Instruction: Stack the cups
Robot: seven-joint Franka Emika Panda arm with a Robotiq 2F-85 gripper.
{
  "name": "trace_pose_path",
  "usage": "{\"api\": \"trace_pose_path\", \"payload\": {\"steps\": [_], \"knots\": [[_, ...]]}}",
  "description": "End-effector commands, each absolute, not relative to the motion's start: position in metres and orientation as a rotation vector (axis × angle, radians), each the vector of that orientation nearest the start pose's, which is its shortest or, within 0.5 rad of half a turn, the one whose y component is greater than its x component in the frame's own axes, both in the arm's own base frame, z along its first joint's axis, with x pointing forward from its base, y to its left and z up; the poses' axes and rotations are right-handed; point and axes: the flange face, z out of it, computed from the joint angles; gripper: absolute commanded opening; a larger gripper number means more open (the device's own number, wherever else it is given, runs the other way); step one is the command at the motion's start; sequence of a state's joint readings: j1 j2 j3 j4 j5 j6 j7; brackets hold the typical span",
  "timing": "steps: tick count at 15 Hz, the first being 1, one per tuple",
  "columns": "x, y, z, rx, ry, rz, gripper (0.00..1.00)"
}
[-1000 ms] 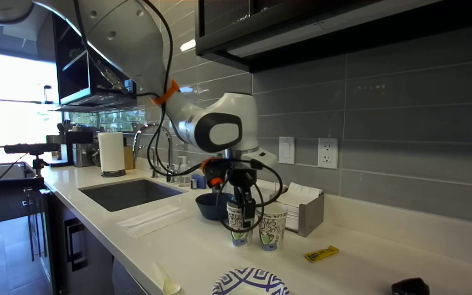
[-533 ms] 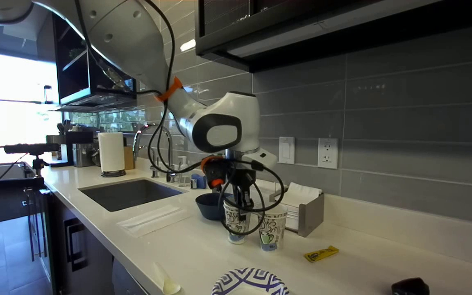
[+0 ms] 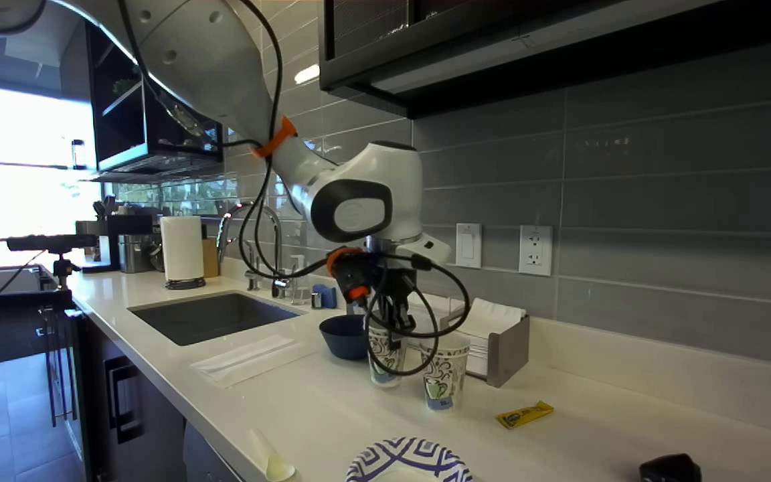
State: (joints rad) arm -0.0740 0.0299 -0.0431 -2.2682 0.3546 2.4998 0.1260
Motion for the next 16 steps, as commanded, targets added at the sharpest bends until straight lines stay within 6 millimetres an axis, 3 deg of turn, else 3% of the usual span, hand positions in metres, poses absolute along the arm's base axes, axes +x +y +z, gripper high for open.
{"api": "trace_pose_path", "payload": {"steps": [1, 7, 10, 13, 16], "knots": [[0.534, -0.06, 0.397, -2.801, 0.662, -0.354, 0.01], [0.518, -0.064, 0.459, -2.807, 0.637, -0.523, 0.01], [0.507, -0.079, 0.49, -2.818, 0.671, -0.635, 0.01], [0.499, -0.098, 0.506, -2.82, 0.731, -0.689, 0.01], [0.495, -0.114, 0.509, -2.815, 0.789, -0.682, 0.01]]}}
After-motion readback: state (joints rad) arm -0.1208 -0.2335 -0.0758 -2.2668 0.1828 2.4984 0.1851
